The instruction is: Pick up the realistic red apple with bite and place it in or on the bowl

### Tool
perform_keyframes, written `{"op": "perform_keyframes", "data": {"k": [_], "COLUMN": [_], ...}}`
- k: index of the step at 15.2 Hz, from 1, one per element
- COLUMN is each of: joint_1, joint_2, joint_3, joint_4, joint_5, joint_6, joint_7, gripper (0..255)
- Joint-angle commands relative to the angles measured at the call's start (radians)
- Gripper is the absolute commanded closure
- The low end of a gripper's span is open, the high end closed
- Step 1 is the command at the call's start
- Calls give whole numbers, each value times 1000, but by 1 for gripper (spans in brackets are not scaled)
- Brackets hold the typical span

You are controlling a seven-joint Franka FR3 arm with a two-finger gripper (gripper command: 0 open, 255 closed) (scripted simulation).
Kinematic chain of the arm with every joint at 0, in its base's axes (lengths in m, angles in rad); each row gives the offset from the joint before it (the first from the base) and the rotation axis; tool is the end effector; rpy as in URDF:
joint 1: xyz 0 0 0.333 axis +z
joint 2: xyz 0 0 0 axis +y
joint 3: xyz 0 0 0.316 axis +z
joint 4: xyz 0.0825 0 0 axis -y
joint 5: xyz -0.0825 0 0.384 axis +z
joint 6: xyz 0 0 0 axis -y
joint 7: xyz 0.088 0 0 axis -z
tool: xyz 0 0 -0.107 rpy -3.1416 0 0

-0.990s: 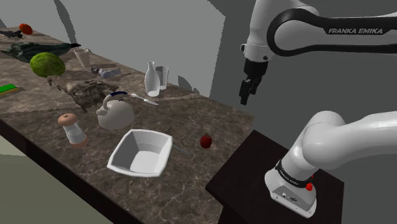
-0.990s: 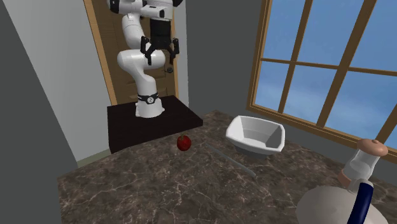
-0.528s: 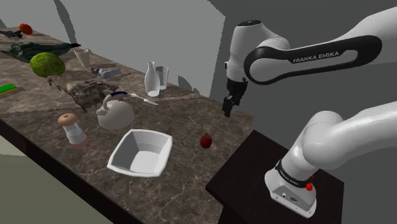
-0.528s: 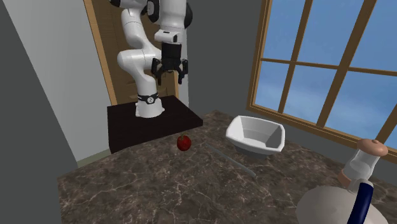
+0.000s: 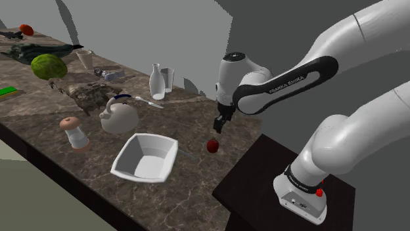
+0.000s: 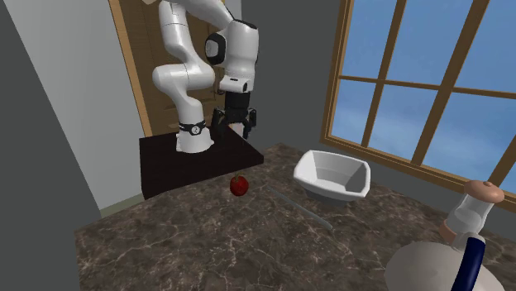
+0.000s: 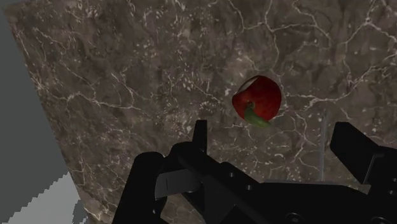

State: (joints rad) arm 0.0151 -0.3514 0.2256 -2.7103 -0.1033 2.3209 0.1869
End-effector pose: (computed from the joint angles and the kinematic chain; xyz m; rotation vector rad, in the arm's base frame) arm 0.3725 0.0841 0.3308 2.9791 0.1654 -0.0252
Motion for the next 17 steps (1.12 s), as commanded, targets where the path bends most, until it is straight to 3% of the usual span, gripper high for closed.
{"op": "perform_keyframes", "data": {"k": [1,6,14,17], "joint_1": [-18,-76,-89,-88], "joint_2": [87,327,452,452], "joint_3": [25,73,37,36], "joint_4": [5,71,82,82], "joint_5": [-48,-270,-427,-427], "joint_6": [90,259,354,354], "joint_7": [48,237,348,348], "gripper": [0,0,0,0]}}
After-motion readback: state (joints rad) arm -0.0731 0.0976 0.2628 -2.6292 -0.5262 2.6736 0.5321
